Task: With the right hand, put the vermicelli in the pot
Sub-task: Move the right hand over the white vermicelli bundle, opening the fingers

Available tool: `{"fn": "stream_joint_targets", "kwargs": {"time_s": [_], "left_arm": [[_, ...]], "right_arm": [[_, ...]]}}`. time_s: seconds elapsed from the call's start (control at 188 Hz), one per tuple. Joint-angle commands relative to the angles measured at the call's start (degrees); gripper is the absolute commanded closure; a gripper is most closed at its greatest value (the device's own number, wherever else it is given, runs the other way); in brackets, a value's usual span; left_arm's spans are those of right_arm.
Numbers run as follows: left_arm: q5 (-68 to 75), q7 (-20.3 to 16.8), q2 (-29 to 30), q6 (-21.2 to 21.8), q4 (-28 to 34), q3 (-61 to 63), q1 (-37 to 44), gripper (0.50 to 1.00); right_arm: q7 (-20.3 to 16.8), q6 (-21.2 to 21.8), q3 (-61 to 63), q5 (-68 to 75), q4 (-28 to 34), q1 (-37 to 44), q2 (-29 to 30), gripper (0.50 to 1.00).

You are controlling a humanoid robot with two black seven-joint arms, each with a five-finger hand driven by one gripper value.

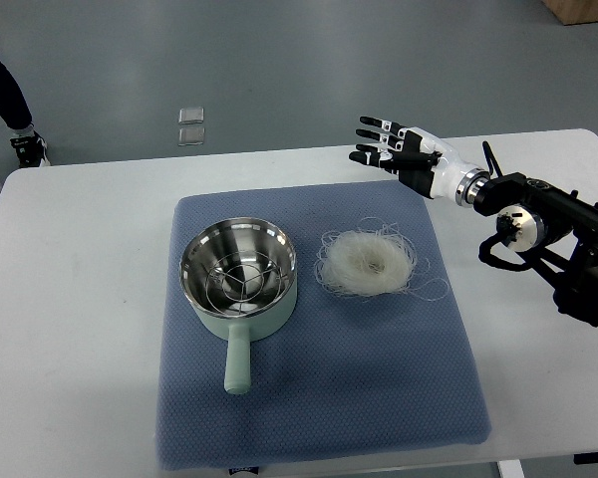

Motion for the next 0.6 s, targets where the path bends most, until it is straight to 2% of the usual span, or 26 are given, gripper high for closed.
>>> {"fn": "stream_joint_targets", "kwargs": {"time_s": [0.0,0.352,0.597], "left_arm": [[0.0,-0.04,0.0,-0.03,-0.07,0.07,0.15,0.5],[0.0,-0.22,0.0,-0.03,-0.34,-0.29,1.2,0.5],[0.0,-0.22,0.0,-0.03,-0.16,-0.2,0.67,0.5]], "right_arm": [[0.0,0.08,-0.07,0.0,0.0,-0.01,0.01,0.57],[-0.09,-0.62,-0.42,-0.35,0.09,0.43,-0.43,0.57],[-0.09,1.57,-1.13,-1.4,0.97,0.96,-2.62,0.57]]}}
